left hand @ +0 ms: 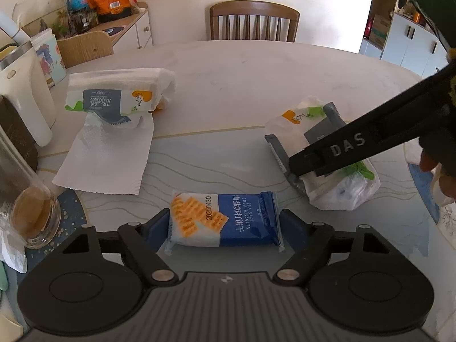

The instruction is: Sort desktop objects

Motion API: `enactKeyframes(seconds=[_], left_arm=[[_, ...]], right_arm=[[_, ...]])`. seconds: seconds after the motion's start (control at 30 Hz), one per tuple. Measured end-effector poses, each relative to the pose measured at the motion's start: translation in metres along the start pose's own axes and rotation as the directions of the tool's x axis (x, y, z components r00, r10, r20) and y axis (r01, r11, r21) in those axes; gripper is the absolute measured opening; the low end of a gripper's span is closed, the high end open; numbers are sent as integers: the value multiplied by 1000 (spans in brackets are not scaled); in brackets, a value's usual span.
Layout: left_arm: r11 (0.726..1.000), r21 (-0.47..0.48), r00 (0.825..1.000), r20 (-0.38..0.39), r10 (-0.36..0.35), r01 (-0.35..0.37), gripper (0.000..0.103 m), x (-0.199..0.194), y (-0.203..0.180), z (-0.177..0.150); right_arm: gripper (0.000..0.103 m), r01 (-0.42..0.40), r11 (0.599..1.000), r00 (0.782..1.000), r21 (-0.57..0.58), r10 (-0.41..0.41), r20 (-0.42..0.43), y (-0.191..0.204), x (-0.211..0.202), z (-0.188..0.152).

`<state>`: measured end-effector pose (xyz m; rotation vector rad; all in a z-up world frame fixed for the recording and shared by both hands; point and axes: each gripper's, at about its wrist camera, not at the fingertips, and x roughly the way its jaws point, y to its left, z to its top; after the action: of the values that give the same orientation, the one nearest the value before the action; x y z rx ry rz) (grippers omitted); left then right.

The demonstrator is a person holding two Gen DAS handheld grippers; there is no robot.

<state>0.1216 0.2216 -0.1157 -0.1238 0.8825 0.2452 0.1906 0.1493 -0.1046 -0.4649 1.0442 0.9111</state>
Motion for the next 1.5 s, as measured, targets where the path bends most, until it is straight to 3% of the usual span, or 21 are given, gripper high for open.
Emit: enactKeyframes(seconds=[0.3,1.5], left_arm=[[999,-35,1000,-2,-14,14,78,-6,5,0],[995,-25,994,48,-95,97,78,-69,-31,0]], right_arm=[[38,-19,1000,1000,22,18,10,-6,-8,-8],[35,-90,991,995,97,85,53,-34,-92,-57]])
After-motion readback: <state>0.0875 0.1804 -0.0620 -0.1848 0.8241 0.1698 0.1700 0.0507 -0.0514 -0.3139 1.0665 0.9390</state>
